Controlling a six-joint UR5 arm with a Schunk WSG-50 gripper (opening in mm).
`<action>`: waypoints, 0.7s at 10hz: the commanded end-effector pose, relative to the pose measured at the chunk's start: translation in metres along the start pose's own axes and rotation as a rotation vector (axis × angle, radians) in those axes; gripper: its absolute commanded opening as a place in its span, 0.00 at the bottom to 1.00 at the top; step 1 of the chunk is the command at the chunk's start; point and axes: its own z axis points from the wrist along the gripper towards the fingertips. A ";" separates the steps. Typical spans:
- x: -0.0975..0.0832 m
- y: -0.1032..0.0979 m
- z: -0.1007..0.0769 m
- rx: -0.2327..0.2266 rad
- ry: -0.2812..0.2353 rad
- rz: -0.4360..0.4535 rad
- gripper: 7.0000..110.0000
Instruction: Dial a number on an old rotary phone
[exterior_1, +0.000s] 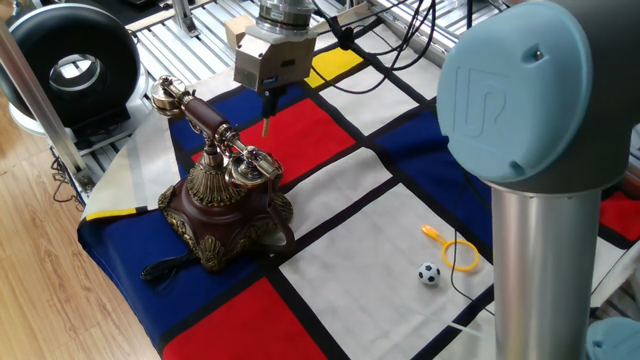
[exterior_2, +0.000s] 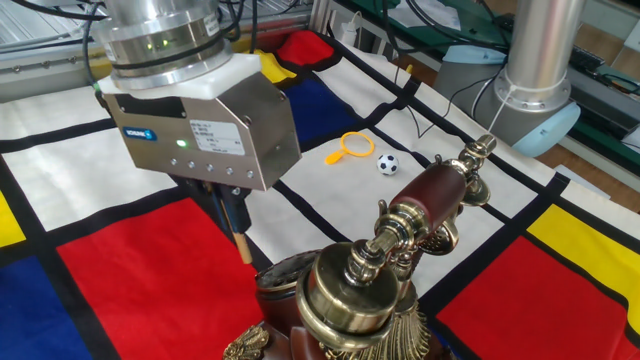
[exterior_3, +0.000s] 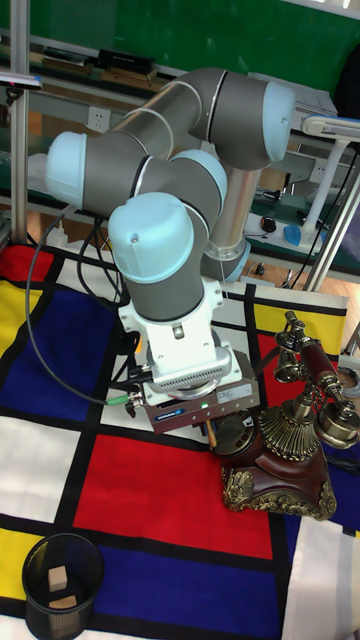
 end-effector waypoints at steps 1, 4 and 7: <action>0.004 -0.010 0.000 0.033 0.015 0.000 0.00; 0.007 -0.014 0.000 0.049 0.024 0.000 0.00; 0.003 0.000 -0.002 0.020 0.018 0.014 0.00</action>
